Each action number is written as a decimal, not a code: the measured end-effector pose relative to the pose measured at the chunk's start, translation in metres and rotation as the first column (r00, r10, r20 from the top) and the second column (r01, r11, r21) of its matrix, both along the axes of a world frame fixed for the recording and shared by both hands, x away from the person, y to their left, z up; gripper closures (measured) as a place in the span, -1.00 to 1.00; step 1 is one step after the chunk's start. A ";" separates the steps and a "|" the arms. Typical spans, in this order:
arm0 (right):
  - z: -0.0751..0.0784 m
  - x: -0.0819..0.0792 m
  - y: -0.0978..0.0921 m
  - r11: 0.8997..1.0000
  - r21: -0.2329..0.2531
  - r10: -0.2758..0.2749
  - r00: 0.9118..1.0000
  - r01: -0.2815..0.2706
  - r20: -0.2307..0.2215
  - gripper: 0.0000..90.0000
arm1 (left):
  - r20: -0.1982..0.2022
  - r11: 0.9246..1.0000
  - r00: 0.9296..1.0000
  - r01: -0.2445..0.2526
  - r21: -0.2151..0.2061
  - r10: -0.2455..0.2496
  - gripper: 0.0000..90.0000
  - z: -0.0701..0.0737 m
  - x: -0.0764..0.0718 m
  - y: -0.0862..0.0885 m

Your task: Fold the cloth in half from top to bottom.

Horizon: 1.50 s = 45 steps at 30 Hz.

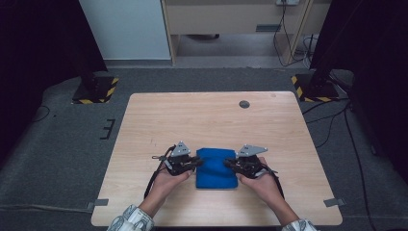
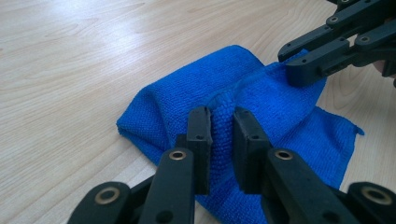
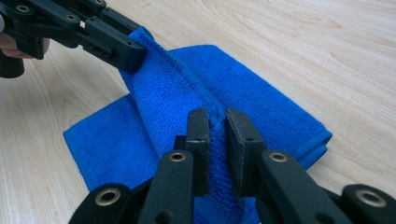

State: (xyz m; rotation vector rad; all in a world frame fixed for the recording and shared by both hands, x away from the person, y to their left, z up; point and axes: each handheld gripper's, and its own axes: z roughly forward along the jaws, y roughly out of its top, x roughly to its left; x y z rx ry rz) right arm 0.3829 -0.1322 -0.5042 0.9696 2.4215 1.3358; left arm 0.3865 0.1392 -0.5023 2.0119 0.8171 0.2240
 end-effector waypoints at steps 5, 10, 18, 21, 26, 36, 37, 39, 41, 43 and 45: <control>-0.002 -0.003 -0.002 1.000 -0.002 0.000 1.000 0.000 -0.001 0.78 | -0.001 1.000 1.000 0.006 -0.005 -0.006 0.71 -0.001 -0.003 -0.001; 0.001 -0.003 -0.006 1.000 0.009 -0.011 1.000 0.011 0.008 0.78 | 0.001 1.000 1.000 0.017 -0.015 -0.017 0.70 0.000 -0.007 -0.004; -0.001 -0.008 -0.008 1.000 0.004 -0.003 1.000 0.003 -0.003 0.75 | -0.016 1.000 1.000 0.027 0.009 -0.027 0.66 -0.007 -0.009 -0.002; -0.003 -0.011 -0.008 1.000 -0.004 0.007 1.000 -0.007 -0.007 0.73 | -0.031 0.999 0.999 0.030 0.014 -0.030 0.63 -0.011 -0.013 -0.002; -0.006 -0.013 -0.010 1.000 -0.012 0.004 1.000 -0.004 -0.017 0.65 | -0.028 0.999 0.999 0.035 0.034 -0.034 0.52 -0.014 -0.016 -0.006; -0.009 -0.022 -0.013 1.000 -0.019 0.011 0.999 -0.011 -0.037 0.54 | -0.023 0.998 0.999 0.048 0.030 -0.047 0.36 -0.016 -0.020 -0.004; -0.010 -0.022 -0.013 1.000 -0.021 0.014 0.999 -0.015 -0.036 0.53 | -0.023 0.998 0.998 0.051 0.030 -0.050 0.35 -0.015 -0.021 -0.005; -0.010 -0.024 -0.013 1.000 -0.020 0.013 0.999 -0.013 -0.041 0.51 | -0.021 0.998 0.998 0.058 0.033 -0.058 0.32 -0.016 -0.023 -0.004; -0.010 -0.025 -0.014 1.000 -0.019 0.014 0.999 -0.015 -0.040 0.48 | -0.021 0.998 0.998 0.059 0.031 -0.059 0.31 -0.016 -0.023 -0.003; -0.011 -0.026 -0.015 1.000 -0.023 0.014 0.999 -0.016 -0.050 0.45 | -0.025 0.998 0.998 0.057 0.021 -0.057 0.30 -0.015 -0.023 -0.001; -0.010 -0.027 -0.015 1.000 -0.022 0.015 0.999 -0.016 -0.051 0.43 | -0.027 0.998 0.998 0.058 0.009 -0.058 0.30 -0.014 -0.024 0.000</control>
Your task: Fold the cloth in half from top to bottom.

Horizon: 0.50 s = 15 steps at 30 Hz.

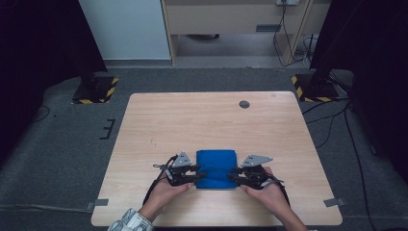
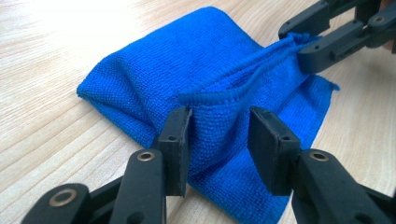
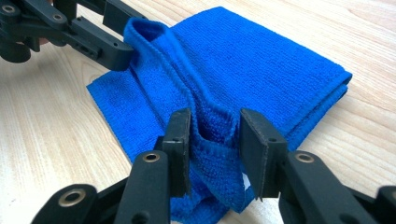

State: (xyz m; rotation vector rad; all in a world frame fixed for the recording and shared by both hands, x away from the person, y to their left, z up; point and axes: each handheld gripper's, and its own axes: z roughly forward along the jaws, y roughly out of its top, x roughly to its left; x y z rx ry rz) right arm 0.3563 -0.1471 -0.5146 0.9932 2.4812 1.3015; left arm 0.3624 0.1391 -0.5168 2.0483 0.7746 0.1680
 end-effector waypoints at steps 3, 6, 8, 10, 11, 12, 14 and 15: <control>0.002 -0.003 0.001 1.000 0.001 -0.001 1.000 0.001 -0.003 0.37 | 0.000 1.000 1.000 0.005 -0.002 -0.005 0.29 0.001 -0.002 0.002; 0.004 -0.006 0.001 1.000 -0.001 0.006 1.000 -0.006 -0.003 0.36 | -0.012 1.000 1.000 0.008 -0.011 -0.008 0.29 0.001 -0.004 0.004; 0.006 -0.008 0.001 1.000 -0.004 0.011 1.000 -0.011 -0.006 0.35 | -0.015 1.000 1.000 0.012 -0.012 -0.012 0.29 0.001 -0.005 0.005; 0.006 -0.010 0.000 1.000 -0.007 0.013 1.000 -0.013 -0.006 0.34 | -0.016 1.000 1.000 0.015 -0.016 -0.015 0.29 0.002 -0.007 0.005; 0.006 -0.010 0.000 1.000 -0.008 0.012 1.000 -0.013 -0.007 0.34 | -0.017 1.000 1.000 0.017 -0.017 -0.017 0.30 0.002 -0.007 0.005; 0.006 -0.011 -0.001 1.000 -0.011 0.013 1.000 -0.013 -0.009 0.34 | -0.016 1.000 1.000 0.019 -0.017 -0.020 0.30 0.002 -0.008 0.005; 0.005 -0.012 -0.002 1.000 -0.018 0.016 1.000 -0.016 -0.013 0.33 | -0.018 1.000 1.000 0.025 -0.015 -0.025 0.30 0.002 -0.010 0.006; 0.005 -0.013 -0.002 1.000 -0.017 0.014 1.000 -0.014 -0.015 0.33 | -0.019 1.000 0.999 0.028 -0.012 -0.029 0.30 0.002 -0.012 0.006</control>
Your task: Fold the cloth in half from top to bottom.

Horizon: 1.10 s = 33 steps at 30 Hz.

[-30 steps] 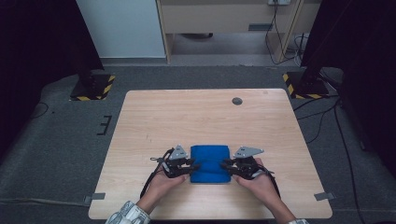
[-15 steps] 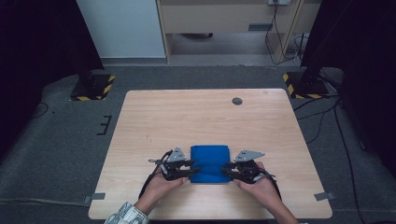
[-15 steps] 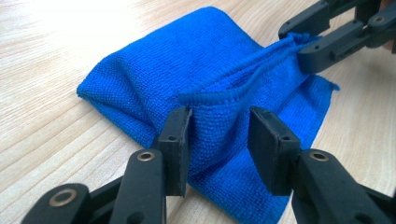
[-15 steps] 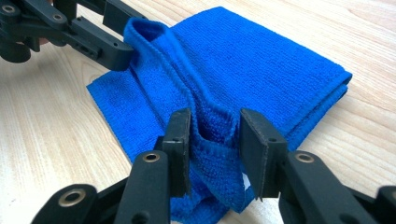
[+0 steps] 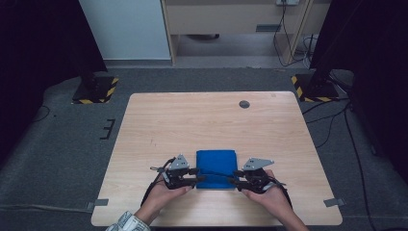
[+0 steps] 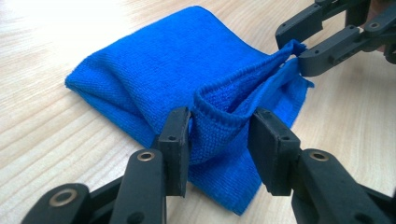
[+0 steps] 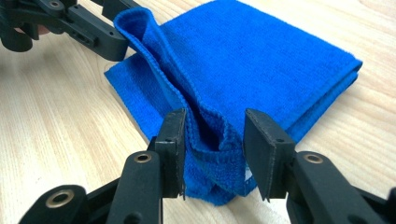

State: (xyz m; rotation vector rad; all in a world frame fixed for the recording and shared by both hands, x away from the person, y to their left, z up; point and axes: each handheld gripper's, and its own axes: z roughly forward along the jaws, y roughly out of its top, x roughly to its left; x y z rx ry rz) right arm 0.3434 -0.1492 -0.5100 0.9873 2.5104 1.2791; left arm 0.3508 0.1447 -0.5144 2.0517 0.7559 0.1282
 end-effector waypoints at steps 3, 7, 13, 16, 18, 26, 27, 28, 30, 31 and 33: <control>-0.001 -0.002 -0.001 1.000 -0.004 0.002 1.000 -0.002 -0.007 0.32 | -0.006 1.000 1.000 0.008 0.004 -0.008 0.30 0.000 -0.003 0.000; -0.001 -0.005 -0.001 1.000 -0.010 0.014 1.000 -0.014 -0.015 0.28 | -0.020 1.000 1.000 0.019 -0.011 -0.019 0.28 -0.001 -0.008 0.003; 0.001 -0.008 0.001 1.000 -0.010 0.021 1.000 -0.021 -0.017 0.09 | -0.020 1.000 1.000 0.018 -0.013 -0.019 0.22 0.000 -0.011 0.004; 0.001 -0.008 0.001 1.000 -0.010 0.012 1.000 -0.013 -0.019 -0.01 | -0.019 1.000 0.999 0.026 -0.015 -0.026 0.19 0.001 -0.012 0.004; 0.001 -0.008 0.000 1.000 -0.012 0.006 1.000 -0.006 -0.020 -0.06 | -0.017 0.999 0.999 0.032 -0.016 -0.032 0.19 0.001 -0.014 0.004; 0.006 -0.008 -0.005 1.000 0.010 -0.012 1.000 0.012 -0.007 -0.24 | -0.022 0.999 0.999 0.040 0.000 -0.040 0.22 0.000 -0.016 0.004; 0.008 -0.008 -0.006 1.000 0.015 -0.016 1.000 0.016 -0.004 -0.27 | -0.022 0.999 0.999 0.042 -0.001 -0.042 0.22 0.000 -0.016 0.004; 0.010 -0.008 -0.007 1.000 0.020 -0.021 1.000 0.021 -0.004 -0.31 | -0.019 0.999 0.999 0.042 -0.002 -0.042 0.22 0.001 -0.016 0.004; 0.013 -0.007 -0.010 0.999 0.022 -0.033 0.999 0.033 0.004 -0.37 | -0.014 0.999 0.999 0.036 -0.013 -0.036 0.22 0.002 -0.016 0.004; 0.014 -0.006 -0.011 0.999 0.024 -0.040 0.999 0.039 0.007 -0.39 | -0.012 0.999 0.999 0.035 -0.015 -0.035 0.21 0.003 -0.016 0.005; 0.014 -0.004 -0.012 0.998 0.028 -0.052 0.999 0.052 0.008 -0.43 | -0.005 0.999 1.000 0.031 -0.015 -0.031 0.20 0.004 -0.016 0.005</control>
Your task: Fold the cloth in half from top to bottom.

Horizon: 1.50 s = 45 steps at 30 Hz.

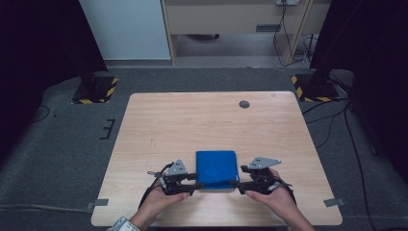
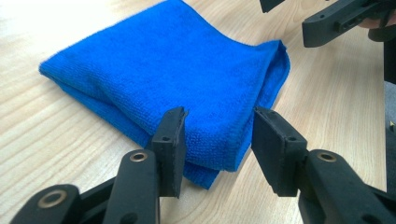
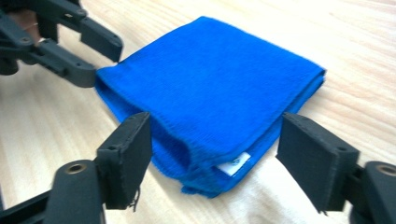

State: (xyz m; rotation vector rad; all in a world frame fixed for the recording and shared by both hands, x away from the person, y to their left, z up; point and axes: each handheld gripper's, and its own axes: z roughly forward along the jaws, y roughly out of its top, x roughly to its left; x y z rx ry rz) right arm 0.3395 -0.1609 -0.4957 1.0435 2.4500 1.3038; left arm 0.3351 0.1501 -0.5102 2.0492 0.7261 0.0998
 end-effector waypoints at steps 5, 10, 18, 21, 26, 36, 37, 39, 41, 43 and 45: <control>0.000 0.009 0.001 0.999 0.010 -0.039 0.999 0.039 -0.001 -0.56 | 0.018 1.000 1.000 -0.016 0.008 0.016 0.12 0.003 0.002 0.000; -0.003 0.017 0.005 0.998 0.011 -0.063 0.998 0.063 0.007 -0.61 | 0.018 0.999 0.999 -0.035 0.019 0.035 -0.06 0.004 0.005 -0.001; -0.005 0.022 0.011 0.997 0.011 -0.081 0.997 0.081 0.018 -0.68 | 0.023 0.997 0.997 -0.069 0.018 0.068 -0.39 0.006 0.009 0.000; -0.005 0.024 0.011 0.996 0.006 -0.090 0.996 0.090 0.024 -0.72 | 0.024 0.996 0.996 -0.087 0.020 0.087 -0.50 0.006 0.011 0.001; -0.002 0.026 0.011 0.995 0.004 -0.103 0.994 0.103 0.033 -0.76 | 0.007 0.994 0.994 -0.111 0.021 0.111 -0.64 0.005 0.014 0.001; 0.000 0.029 0.012 0.993 -0.030 -0.116 0.991 0.118 0.063 -0.81 | -0.003 0.991 0.991 -0.134 0.026 0.134 -0.72 0.008 0.018 0.002; 0.000 0.029 0.012 0.993 -0.028 -0.115 0.991 0.117 0.066 -0.81 | -0.003 0.990 0.991 -0.136 0.028 0.137 -0.73 0.008 0.018 0.002; 0.001 0.030 0.012 0.993 -0.020 -0.117 0.991 0.118 0.064 -0.81 | -0.001 0.991 0.991 -0.134 0.028 0.134 -0.74 0.009 0.019 0.002; 0.003 0.031 0.012 0.992 -0.021 -0.119 0.991 0.121 0.064 -0.81 | 0.000 0.991 0.992 -0.127 0.034 0.127 -0.77 0.009 0.021 0.002; 0.005 0.032 0.011 0.992 -0.019 -0.126 0.990 0.128 0.067 -0.83 | 0.014 0.990 0.991 -0.132 0.044 0.131 -0.81 0.010 0.023 0.004; 0.006 0.034 0.010 0.989 -0.015 -0.147 0.986 0.149 0.075 -0.87 | 0.023 0.989 0.990 -0.139 0.047 0.138 -0.82 0.012 0.026 0.005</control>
